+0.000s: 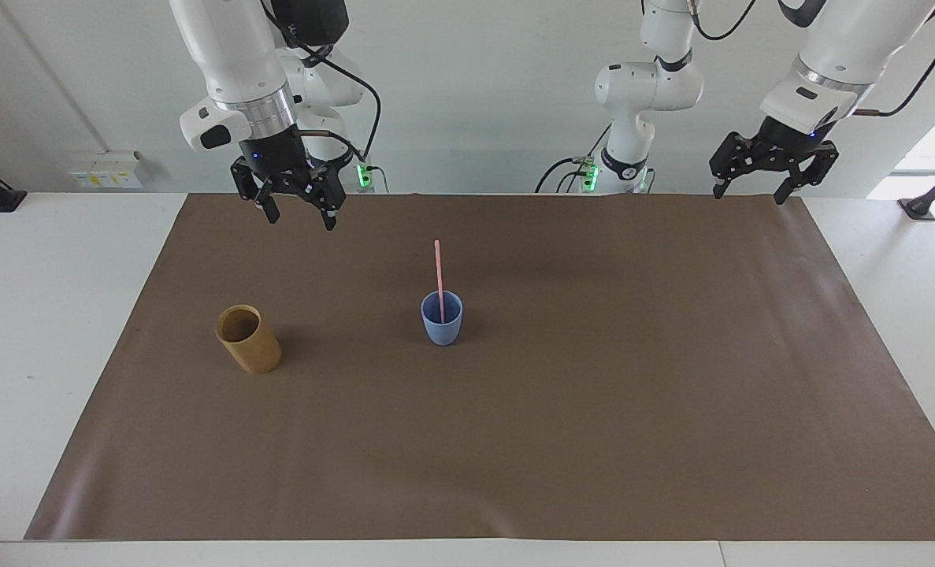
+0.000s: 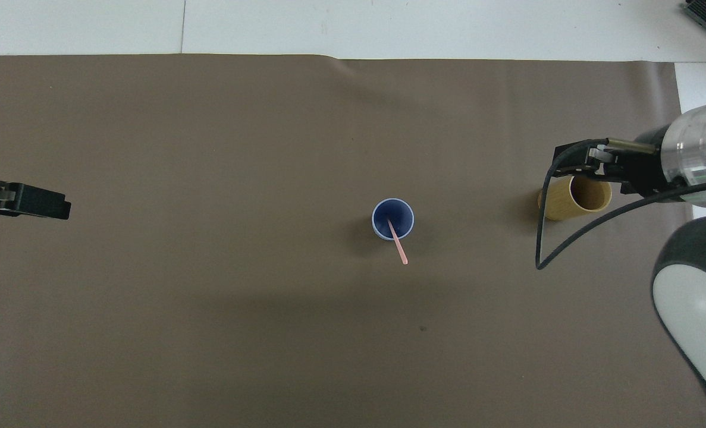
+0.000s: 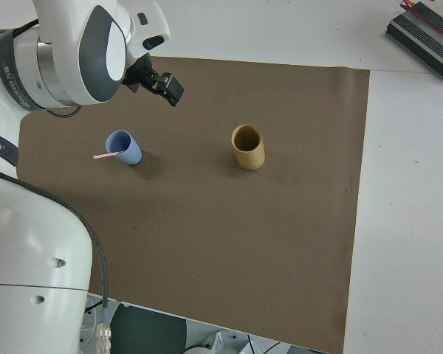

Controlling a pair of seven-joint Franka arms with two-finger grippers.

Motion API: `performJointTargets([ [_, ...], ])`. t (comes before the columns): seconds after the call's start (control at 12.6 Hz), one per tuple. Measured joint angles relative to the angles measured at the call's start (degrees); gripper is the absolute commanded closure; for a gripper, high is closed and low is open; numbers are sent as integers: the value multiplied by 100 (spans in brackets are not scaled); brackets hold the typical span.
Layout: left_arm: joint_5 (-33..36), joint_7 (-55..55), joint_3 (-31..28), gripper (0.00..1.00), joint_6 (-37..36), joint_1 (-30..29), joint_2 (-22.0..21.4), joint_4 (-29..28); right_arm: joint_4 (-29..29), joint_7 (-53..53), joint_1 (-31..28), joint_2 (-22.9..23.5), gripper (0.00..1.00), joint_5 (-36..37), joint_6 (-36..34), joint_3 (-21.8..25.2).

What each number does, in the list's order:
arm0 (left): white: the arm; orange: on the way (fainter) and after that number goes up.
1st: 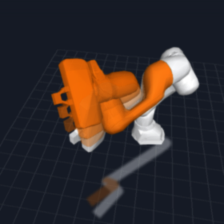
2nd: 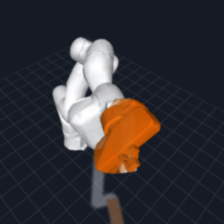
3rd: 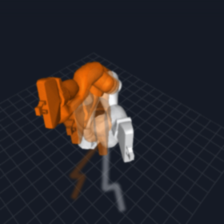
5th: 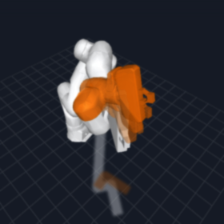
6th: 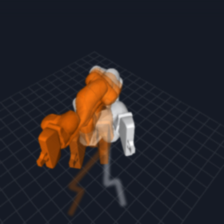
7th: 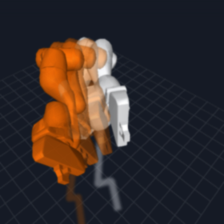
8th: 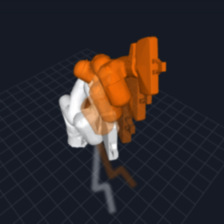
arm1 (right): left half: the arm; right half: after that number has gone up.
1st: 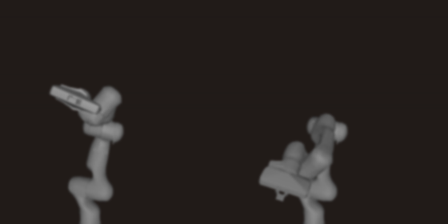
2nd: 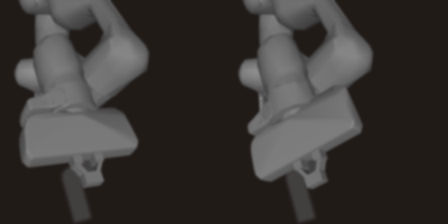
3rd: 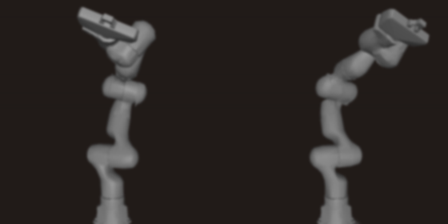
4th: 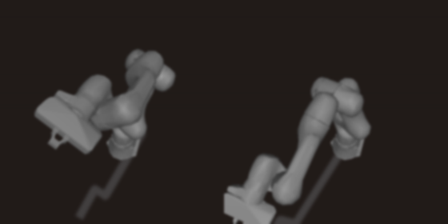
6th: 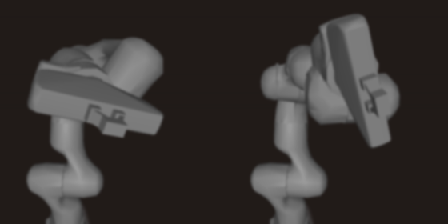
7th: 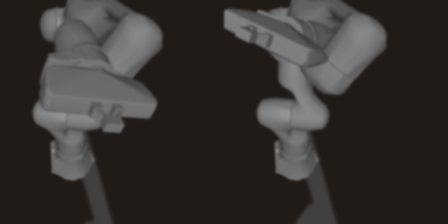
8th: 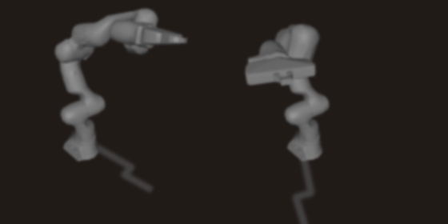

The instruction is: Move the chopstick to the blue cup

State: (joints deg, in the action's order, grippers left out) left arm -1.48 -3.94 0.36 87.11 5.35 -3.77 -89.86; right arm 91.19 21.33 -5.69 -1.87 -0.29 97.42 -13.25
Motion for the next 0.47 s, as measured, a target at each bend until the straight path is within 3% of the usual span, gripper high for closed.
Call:
performJointTargets([
  [0.47, 0, 0, 0, 0, 0, 0, 0, 0, -215, -557, 644, -403, 0, -2, -1049, 934],
])
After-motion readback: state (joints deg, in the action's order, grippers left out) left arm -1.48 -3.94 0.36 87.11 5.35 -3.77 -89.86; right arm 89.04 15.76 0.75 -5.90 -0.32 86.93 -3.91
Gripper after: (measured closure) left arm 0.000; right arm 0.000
